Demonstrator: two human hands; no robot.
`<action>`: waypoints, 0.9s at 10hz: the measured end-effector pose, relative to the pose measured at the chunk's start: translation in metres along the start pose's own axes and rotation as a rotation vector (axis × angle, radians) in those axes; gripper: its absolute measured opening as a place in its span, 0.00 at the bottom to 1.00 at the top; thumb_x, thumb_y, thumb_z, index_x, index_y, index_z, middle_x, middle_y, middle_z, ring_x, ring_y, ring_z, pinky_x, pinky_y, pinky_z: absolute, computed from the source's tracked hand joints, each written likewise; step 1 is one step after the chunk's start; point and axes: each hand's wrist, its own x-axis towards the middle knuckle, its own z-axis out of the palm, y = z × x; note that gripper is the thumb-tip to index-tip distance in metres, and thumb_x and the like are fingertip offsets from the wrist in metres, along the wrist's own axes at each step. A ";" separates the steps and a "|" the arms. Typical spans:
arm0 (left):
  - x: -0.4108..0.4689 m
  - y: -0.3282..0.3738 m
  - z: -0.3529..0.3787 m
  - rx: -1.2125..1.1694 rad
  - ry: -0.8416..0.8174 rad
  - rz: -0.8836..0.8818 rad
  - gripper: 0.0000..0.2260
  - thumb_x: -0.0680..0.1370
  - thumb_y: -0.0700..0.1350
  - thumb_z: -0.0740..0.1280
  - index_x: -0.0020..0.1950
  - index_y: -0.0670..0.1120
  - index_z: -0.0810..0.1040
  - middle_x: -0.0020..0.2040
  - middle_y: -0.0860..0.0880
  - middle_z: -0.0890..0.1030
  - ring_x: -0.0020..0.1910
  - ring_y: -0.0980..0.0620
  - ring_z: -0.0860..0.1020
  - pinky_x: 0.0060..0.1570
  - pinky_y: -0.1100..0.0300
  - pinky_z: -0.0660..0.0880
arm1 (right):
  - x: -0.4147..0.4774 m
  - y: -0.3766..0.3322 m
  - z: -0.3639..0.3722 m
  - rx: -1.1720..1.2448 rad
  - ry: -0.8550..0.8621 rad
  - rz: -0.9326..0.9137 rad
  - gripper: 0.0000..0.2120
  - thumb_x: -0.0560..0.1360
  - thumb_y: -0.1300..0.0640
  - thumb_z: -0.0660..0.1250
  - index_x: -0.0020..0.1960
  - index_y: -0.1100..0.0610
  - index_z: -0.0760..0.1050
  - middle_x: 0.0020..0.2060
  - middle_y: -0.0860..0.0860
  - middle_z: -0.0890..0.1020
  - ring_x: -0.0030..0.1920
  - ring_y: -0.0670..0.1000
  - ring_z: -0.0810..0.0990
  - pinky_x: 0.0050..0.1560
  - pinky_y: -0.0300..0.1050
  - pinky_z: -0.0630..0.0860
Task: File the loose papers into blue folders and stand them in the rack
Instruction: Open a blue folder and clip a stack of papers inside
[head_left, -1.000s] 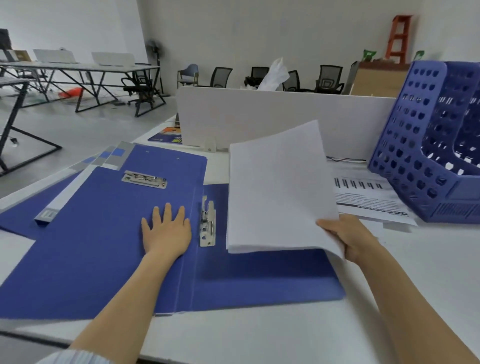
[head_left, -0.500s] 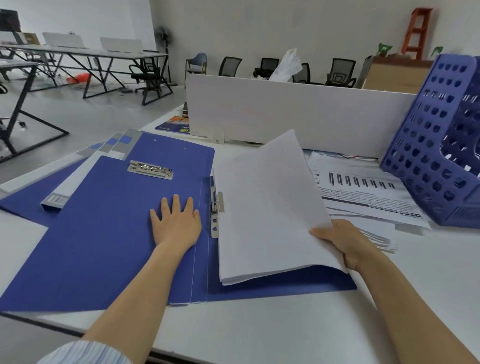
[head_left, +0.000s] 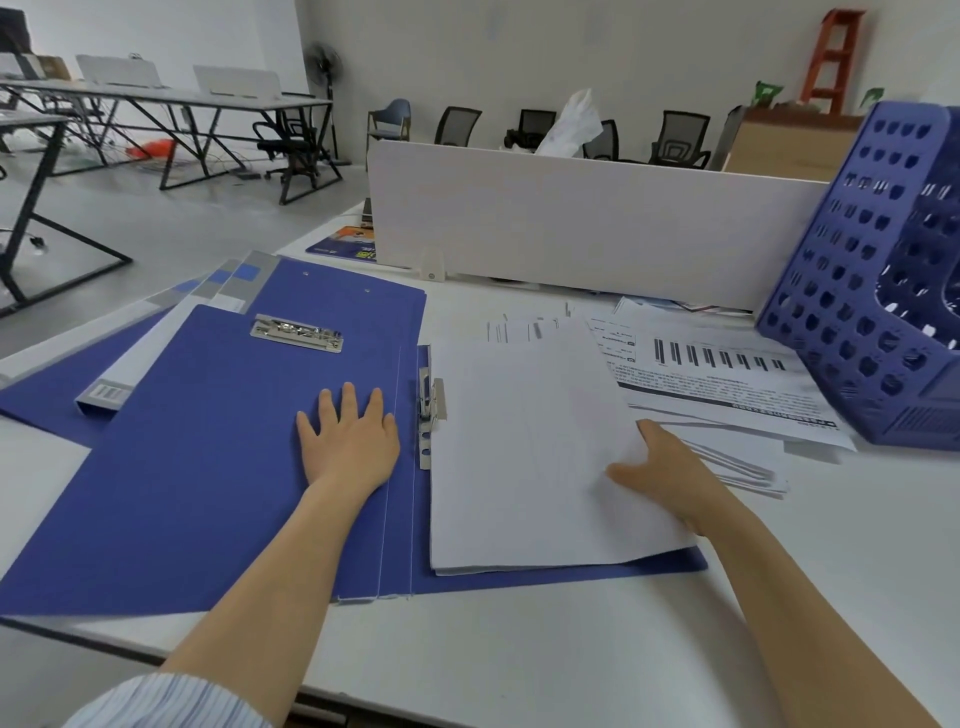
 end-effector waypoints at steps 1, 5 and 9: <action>0.000 0.000 0.000 0.008 -0.001 0.002 0.23 0.82 0.51 0.43 0.76 0.51 0.46 0.78 0.46 0.45 0.76 0.43 0.43 0.73 0.42 0.45 | -0.001 -0.002 -0.001 -0.058 0.002 0.000 0.12 0.73 0.59 0.66 0.54 0.54 0.67 0.44 0.48 0.74 0.45 0.50 0.73 0.37 0.38 0.67; -0.002 0.000 -0.001 0.019 0.019 0.009 0.22 0.82 0.51 0.44 0.76 0.50 0.48 0.78 0.46 0.47 0.76 0.42 0.44 0.72 0.42 0.46 | -0.007 -0.008 0.010 -0.663 0.394 -0.321 0.26 0.75 0.47 0.62 0.67 0.60 0.68 0.65 0.59 0.71 0.65 0.62 0.67 0.59 0.57 0.71; 0.006 0.013 -0.017 -0.396 -0.039 0.185 0.32 0.77 0.33 0.55 0.76 0.45 0.43 0.64 0.44 0.71 0.59 0.43 0.72 0.56 0.54 0.70 | 0.005 -0.005 0.049 -0.729 -0.139 -0.502 0.35 0.61 0.36 0.36 0.66 0.35 0.61 0.72 0.45 0.58 0.73 0.49 0.52 0.69 0.51 0.50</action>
